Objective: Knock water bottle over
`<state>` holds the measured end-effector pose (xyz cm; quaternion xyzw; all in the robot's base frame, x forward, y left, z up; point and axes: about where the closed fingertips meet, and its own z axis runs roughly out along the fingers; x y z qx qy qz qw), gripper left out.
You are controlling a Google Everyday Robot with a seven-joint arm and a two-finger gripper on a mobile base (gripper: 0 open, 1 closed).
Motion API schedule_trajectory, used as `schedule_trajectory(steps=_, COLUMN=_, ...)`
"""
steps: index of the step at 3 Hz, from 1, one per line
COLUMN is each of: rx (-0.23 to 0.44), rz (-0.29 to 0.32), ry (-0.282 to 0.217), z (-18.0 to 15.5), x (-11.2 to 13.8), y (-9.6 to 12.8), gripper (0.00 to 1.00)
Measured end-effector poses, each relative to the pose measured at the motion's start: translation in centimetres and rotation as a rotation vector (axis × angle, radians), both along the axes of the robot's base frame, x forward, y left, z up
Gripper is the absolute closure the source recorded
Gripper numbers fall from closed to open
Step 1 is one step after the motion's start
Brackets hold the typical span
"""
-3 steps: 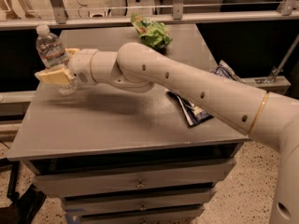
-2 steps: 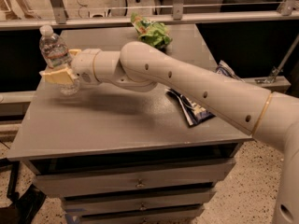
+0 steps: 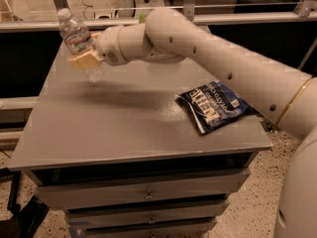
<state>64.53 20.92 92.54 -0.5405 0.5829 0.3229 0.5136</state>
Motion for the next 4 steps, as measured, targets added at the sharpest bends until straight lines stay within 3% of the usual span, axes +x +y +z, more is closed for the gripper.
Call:
schedule_trajectory(steps=1, rx=-0.121, rz=0.011, ry=-0.035, z=1.7, x=3.6, y=-2.6, gripper=1.00)
schedule_trajectory(steps=2, rx=-0.266, rz=0.055, ry=-0.069, z=1.6, x=5.9, y=-3.2, gripper=1.00)
schedule_trajectory(steps=3, rx=-0.455, rz=0.164, ry=-0.066, z=-1.0, x=4.9, y=-2.8, gripper=1.00)
schedule_trajectory(steps=4, rx=-0.645, rz=0.314, ry=-0.006, z=-4.5, x=0.7, y=-3.3, gripper=1.00)
